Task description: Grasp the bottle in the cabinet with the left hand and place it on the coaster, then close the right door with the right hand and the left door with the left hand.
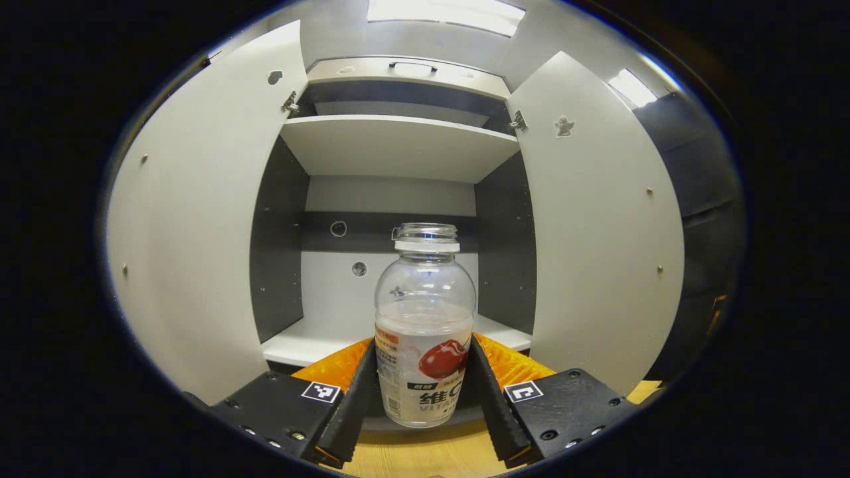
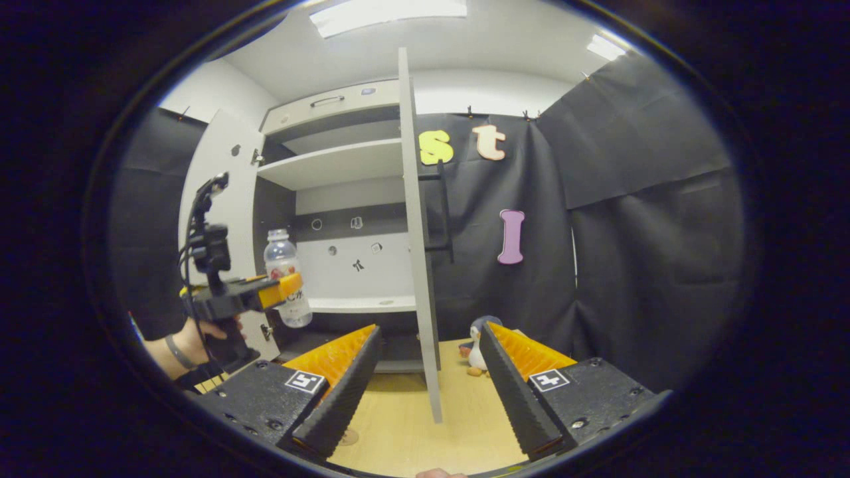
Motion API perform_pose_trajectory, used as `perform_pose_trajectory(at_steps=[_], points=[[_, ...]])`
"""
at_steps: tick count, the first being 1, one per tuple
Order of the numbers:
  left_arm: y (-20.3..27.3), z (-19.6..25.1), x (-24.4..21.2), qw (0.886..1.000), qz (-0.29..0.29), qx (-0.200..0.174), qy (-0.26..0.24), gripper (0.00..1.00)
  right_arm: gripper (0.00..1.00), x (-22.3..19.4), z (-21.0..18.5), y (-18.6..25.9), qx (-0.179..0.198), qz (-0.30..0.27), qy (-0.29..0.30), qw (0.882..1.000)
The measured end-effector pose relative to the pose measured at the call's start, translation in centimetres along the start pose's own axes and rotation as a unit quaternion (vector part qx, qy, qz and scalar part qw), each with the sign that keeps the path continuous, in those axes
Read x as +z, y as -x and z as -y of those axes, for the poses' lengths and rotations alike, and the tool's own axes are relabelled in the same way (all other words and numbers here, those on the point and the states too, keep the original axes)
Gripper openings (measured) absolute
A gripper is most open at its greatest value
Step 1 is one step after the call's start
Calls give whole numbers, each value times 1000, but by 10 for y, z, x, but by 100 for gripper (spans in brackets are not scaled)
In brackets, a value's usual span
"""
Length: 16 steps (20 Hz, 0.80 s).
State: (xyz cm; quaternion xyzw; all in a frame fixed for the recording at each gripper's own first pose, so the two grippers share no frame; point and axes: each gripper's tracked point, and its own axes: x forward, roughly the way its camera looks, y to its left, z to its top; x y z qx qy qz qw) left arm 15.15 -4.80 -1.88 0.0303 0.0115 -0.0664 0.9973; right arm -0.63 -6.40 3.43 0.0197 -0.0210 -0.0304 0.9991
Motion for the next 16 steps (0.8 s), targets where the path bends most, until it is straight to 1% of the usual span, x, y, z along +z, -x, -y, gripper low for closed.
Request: perform_pose_trajectory(at_steps=[1,4,7,8,10,12,13,15,16], points=[[15,-1,-20,1000,-10,8,3,75,97,7,0,2,5,9,-3,1000],[50,3,-84,999,-44,25,19,75,96,17,8,8,1,19,-5,1000],[77,5,-141,996,-65,56,16,75,97,22,10,11,3,15,-13,1000],[84,5,-155,995,-70,64,23,75,95,24,13,12,-2,13,-13,1000],[88,6,-179,993,-76,74,42,75,97,24,16,14,-6,6,-10,1000],[91,14,-207,991,-102,72,52,75,97,31,21,17,-12,9,-8,1000],[94,17,-216,990,-103,72,56,75,96,33,22,19,-15,10,-7,1000],[95,21,-225,992,-91,77,43,75,97,35,27,23,-23,5,-4,1000],[97,23,-230,993,-87,79,24,75,96,39,29,26,-24,6,-6,1000]])
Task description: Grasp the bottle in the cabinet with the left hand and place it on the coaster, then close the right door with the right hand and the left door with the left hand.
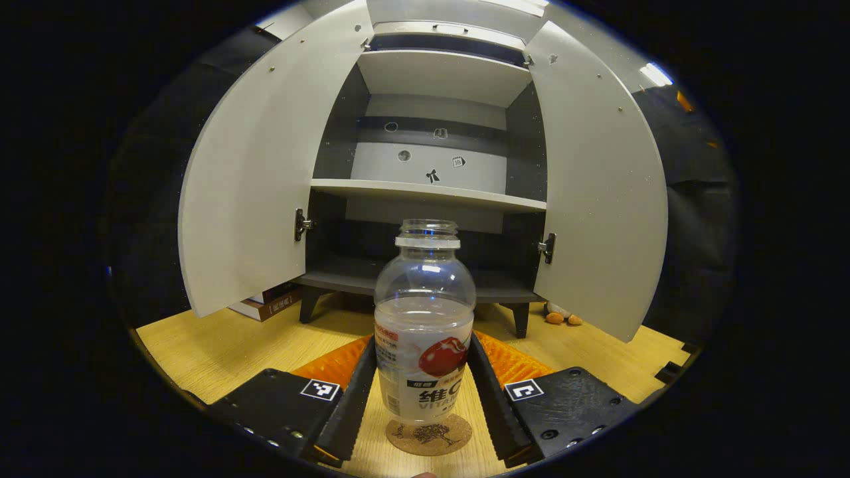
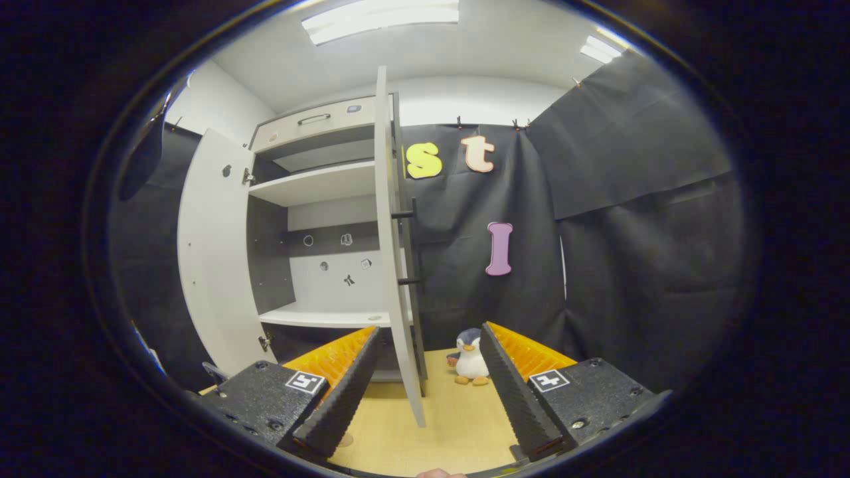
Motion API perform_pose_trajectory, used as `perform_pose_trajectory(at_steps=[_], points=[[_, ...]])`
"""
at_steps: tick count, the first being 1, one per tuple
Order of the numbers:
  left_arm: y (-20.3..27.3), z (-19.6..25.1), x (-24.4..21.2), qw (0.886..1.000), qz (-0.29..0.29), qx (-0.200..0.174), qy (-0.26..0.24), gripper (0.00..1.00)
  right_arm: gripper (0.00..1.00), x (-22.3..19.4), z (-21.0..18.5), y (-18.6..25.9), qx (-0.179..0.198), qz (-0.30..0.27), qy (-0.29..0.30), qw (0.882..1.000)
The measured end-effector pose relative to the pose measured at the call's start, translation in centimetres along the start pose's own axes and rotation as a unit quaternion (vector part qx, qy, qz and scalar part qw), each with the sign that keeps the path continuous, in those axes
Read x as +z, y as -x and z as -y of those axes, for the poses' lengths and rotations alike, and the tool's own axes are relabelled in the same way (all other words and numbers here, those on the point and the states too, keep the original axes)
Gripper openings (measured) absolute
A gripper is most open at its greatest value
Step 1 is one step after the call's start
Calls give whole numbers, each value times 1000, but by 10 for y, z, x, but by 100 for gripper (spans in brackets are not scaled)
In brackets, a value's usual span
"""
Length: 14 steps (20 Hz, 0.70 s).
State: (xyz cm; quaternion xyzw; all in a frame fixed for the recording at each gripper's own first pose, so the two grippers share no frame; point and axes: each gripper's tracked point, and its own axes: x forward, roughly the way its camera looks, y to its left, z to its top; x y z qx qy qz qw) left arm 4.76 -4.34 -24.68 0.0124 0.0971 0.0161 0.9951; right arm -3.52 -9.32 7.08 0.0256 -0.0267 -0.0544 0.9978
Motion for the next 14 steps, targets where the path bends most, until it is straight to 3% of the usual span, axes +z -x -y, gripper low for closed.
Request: perform_pose_trajectory(at_steps=[5,8,14], points=[[10,24,-8,998,35,-20,-39,75,96,10,14,10,-16,-7,14,1000],[14,33,-21,998,27,-28,-44,75,97,8,14,12,-21,-14,9,1000],[17,27,-48,1000,4,-16,-3,75,96,5,3,15,-12,-21,15,1000]])
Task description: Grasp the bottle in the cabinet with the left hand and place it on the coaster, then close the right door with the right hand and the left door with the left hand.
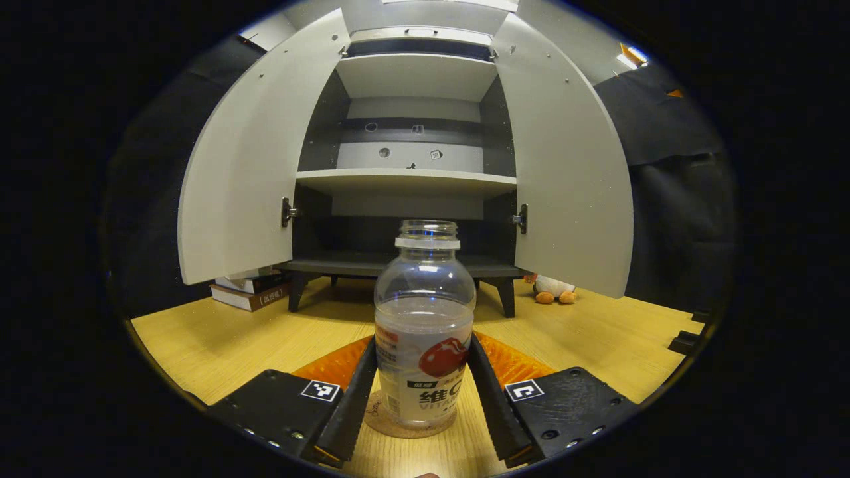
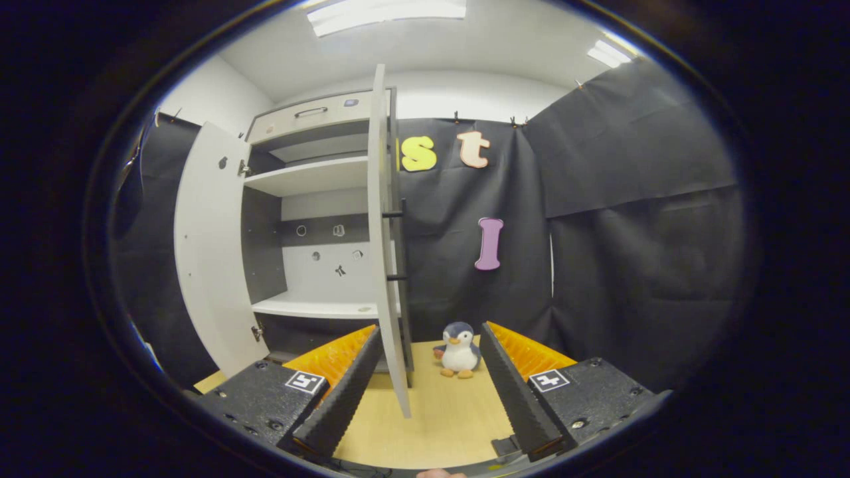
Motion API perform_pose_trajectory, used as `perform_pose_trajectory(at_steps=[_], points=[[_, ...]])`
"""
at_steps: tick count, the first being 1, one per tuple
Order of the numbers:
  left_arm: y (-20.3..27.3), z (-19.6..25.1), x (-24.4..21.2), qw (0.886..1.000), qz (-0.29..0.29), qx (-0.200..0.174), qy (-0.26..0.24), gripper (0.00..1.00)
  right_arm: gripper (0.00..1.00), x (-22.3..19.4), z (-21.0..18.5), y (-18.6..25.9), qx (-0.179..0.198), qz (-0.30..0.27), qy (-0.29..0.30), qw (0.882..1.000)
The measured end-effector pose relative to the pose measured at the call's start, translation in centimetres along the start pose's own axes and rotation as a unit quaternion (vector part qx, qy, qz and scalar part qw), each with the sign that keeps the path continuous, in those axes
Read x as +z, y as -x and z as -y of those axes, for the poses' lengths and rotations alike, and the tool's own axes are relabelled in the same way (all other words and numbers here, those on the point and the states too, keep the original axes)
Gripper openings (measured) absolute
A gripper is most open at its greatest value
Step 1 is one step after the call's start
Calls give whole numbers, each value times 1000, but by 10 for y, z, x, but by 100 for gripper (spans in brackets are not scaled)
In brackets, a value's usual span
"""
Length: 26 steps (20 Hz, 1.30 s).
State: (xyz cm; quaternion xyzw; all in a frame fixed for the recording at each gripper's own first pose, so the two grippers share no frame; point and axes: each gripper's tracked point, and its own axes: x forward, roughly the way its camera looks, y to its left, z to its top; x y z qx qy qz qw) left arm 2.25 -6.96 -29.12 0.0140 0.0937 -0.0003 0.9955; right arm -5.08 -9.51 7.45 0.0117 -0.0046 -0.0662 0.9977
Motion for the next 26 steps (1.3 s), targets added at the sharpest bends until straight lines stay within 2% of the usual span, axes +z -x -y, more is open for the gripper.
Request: perform_pose_trajectory(at_steps=[3,6,8,9,15,18,22,26], points=[[4,1,3,1000,21,-3,-4,75,97,-2,-8,0,10,-5,-1,1000],[3,0,2,1000,18,-3,-1,79,97,-4,-11,1,13,-11,1,1000],[4,5,-2,1000,8,-18,-3,82,96,-7,-12,1,16,-14,-5,1000],[6,6,-5,1000,1,-23,-1,95,97,-8,-13,1,17,-14,-8,1000],[19,-1,9,1000,11,-6,2,97,97,-23,-18,-7,31,-35,-11,999],[30,-2,52,999,42,-5,16,97,97,-30,-10,-13,30,-40,-17,999],[33,0,116,998,53,-29,25,95,95,-32,12,-26,24,-34,-16,999],[46,-6,193,996,81,-35,25,95,96,-3,31,-46,25,17,-9,999]])
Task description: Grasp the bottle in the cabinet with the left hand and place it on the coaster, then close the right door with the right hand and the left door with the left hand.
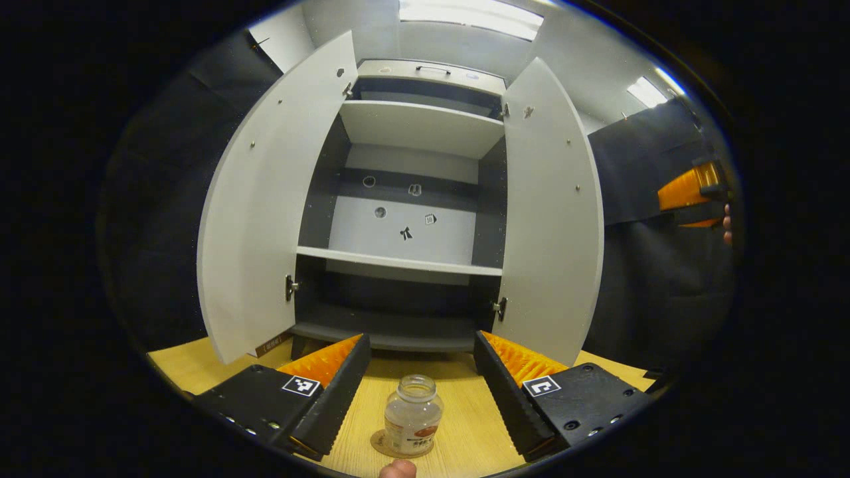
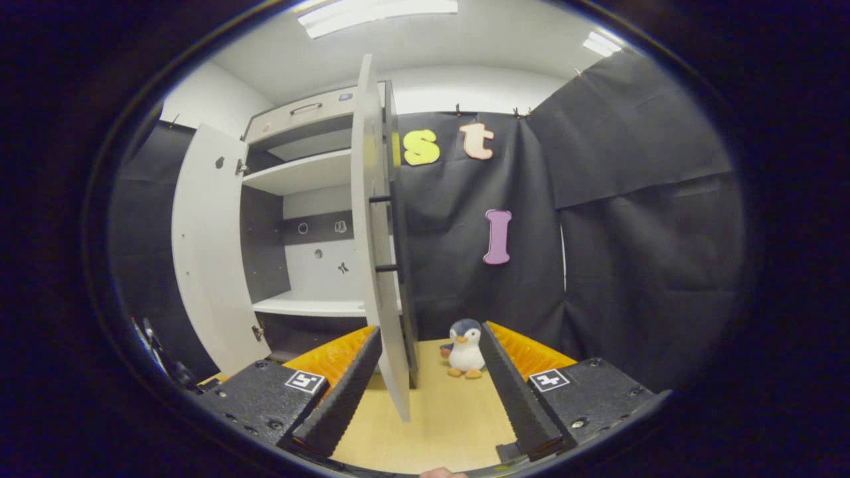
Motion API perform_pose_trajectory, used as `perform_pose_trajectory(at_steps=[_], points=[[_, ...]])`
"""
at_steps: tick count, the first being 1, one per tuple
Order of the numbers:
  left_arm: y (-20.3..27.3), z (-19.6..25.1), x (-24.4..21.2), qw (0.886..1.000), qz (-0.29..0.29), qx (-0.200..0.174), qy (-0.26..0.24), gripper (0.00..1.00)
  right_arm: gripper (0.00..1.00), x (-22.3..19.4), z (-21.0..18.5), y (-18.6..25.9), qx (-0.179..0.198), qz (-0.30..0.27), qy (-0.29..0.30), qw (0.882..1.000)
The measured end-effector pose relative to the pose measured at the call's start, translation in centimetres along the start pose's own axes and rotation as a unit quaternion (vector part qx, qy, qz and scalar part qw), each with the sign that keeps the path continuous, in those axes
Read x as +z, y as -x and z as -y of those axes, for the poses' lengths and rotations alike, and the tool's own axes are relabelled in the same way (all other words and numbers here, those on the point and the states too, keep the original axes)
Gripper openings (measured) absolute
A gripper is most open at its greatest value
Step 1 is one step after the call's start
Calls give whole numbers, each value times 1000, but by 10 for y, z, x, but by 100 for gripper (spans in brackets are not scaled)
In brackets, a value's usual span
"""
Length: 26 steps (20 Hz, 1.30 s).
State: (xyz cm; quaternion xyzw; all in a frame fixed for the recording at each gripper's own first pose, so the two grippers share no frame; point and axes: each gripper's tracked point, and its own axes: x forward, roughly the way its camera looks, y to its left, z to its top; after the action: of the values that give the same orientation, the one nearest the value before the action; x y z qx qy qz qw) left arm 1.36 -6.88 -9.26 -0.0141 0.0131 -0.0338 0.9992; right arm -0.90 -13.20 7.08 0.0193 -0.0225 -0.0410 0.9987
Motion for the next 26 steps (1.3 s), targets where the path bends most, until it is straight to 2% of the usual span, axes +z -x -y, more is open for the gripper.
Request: perform_pose_trajectory(at_steps=[4,7,9,13,14,15,18,19,20,21,26], points=[[5,2,70,999,20,-26,-22,95,97,31,17,-38,-1,33,4,999],[8,-9,91,999,10,-10,-41,95,96,46,22,-71,0,48,30,998],[12,-15,92,999,-3,6,-42,95,97,51,24,-92,-6,44,57,997],[16,-27,87,999,-11,28,-36,95,97,57,12,-120,12,38,55,998],[17,-30,83,999,-15,30,-37,99,97,56,7,-122,18,34,53,998],[18,-32,80,998,-18,34,-39,95,97,54,5,-126,16,32,54,998],[23,-36,73,998,-23,45,-49,95,95,55,5,-126,10,38,61,997],[24,-37,71,997,-24,45,-50,95,95,54,4,-125,8,38,63,997],[24,-35,71,998,-24,44,-49,90,95,55,2,-125,6,37,69,997],[24,-35,71,998,-24,42,-48,95,95,56,1,-124,3,38,78,996],[26,-33,71,998,-21,33,-41,95,95,56,-10,-121,2,37,78,996]])
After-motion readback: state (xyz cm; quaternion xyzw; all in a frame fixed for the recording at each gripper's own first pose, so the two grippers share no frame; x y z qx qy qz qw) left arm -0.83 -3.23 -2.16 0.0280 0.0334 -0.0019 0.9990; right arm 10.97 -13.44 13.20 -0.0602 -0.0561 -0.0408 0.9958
